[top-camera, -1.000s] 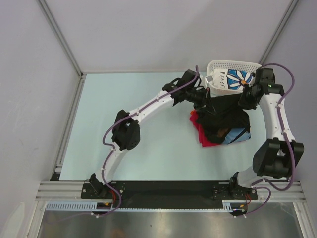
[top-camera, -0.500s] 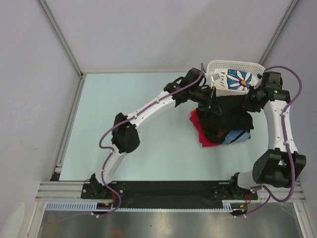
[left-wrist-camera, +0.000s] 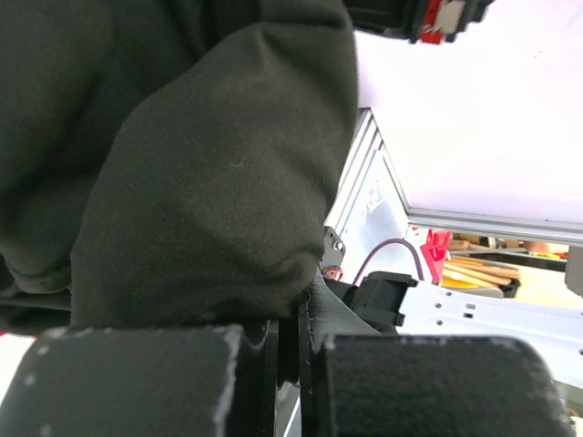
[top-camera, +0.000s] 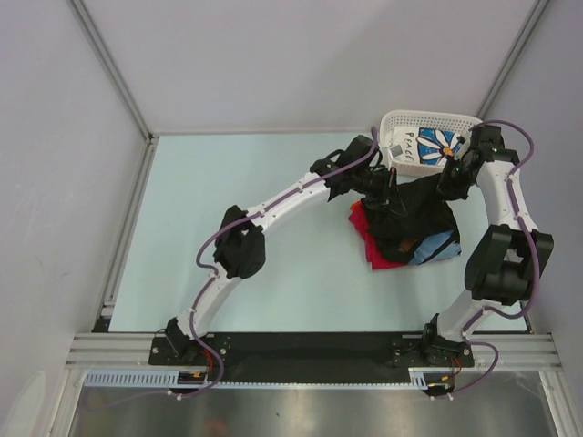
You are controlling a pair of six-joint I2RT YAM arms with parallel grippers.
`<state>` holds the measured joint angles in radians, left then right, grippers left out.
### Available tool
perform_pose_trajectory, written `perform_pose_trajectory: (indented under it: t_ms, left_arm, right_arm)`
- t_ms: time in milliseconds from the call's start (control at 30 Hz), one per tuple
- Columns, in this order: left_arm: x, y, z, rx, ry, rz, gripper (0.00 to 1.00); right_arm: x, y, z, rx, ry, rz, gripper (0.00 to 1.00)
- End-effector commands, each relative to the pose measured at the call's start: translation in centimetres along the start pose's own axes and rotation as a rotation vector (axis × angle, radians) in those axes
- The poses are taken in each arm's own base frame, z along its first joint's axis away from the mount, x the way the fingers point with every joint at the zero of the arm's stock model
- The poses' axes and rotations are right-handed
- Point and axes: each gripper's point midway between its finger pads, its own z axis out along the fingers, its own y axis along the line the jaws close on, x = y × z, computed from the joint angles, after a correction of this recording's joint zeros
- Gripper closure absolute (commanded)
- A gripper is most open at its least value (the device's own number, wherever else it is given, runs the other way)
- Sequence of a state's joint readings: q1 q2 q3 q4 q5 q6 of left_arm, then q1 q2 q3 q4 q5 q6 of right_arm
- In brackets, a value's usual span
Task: Fold and stack the t-shirts
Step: Put the neatly folded tshirt into the corner of the board with both arms
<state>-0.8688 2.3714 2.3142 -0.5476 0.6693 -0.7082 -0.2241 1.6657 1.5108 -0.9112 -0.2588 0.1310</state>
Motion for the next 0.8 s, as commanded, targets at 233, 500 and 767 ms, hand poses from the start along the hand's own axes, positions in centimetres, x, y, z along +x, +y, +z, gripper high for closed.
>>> perform_pose_trajectory:
  t_ms: [233,500,767]
  left_arm:
    - [5.3,-2.5,-0.5,0.092,0.217,-0.159,1.0]
    - [5.4,3.1,-2.3,-0.094,0.167,-0.275,0.61]
    - [1.8,1.8,-5.4,-0.107,0.029,-0.171,0.0]
  right_arm:
    - [-4.3,-4.9,4.1,0.15,-0.147,-0.017,1.0]
    - [-2.1,-6.3,5.8,0.232,-0.074,0.014,0.63]
    - [-5.4,-3.6,-1.6,0.238,-0.311,-0.024,0.18]
